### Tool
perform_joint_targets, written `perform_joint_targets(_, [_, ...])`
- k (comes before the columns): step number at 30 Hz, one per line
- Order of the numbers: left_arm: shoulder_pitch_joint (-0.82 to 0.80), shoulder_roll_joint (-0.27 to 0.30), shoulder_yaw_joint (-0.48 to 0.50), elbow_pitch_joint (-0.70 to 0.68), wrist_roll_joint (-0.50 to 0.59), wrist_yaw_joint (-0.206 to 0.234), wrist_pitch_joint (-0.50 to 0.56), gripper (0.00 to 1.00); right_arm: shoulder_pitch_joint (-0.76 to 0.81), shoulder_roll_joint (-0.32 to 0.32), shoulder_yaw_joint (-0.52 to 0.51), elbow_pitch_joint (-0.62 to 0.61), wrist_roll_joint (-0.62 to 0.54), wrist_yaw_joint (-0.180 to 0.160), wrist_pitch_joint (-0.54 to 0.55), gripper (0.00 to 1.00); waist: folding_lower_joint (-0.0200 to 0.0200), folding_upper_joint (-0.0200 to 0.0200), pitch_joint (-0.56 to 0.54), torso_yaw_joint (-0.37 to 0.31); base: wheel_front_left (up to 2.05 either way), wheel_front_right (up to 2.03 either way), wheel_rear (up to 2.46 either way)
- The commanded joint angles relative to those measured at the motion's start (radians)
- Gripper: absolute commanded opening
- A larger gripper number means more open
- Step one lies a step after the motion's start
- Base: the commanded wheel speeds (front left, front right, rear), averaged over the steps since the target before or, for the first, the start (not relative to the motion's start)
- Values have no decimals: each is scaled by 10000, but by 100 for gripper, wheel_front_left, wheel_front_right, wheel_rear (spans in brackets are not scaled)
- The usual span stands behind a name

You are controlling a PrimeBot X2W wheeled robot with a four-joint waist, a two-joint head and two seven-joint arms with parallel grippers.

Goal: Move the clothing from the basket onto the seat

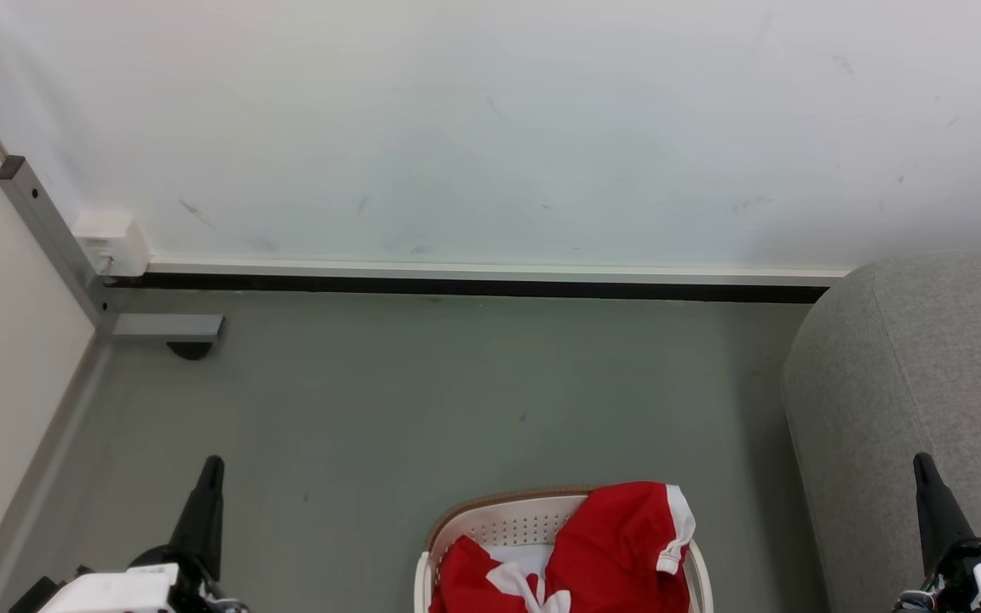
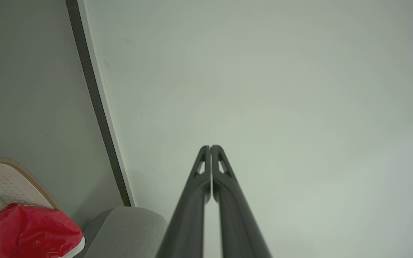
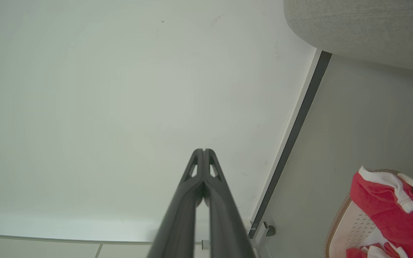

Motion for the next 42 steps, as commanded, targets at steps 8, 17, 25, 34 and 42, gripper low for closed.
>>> perform_joint_targets(8, [-80,71,13,-32,-123,-38,31,0,-121,-15,-27,-35,-54,-22,15,0,0,-1,0,0,0,0,0])
perform_joint_targets(17, [-80,71,9,-33,-123,-38,31,0,-121,-15,-27,-35,-55,-22,15,0,0,-1,0,0,0,0,0])
perform_joint_targets(25, [-80,71,12,-33,-123,-38,31,0,-121,-15,-27,-35,-55,-22,14,0,0,-1,0,0,0,0,0])
perform_joint_targets(34, [201,-74,-117,201,6,25,-220,100,176,80,202,100,7,-1,-195,100,0,-1,5,-5,0,0,0])
perform_joint_targets(42, [125,11,-309,-17,318,19,-576,100,108,-66,555,-182,-604,-2,-580,100,0,-1,11,-21,0,0,0])
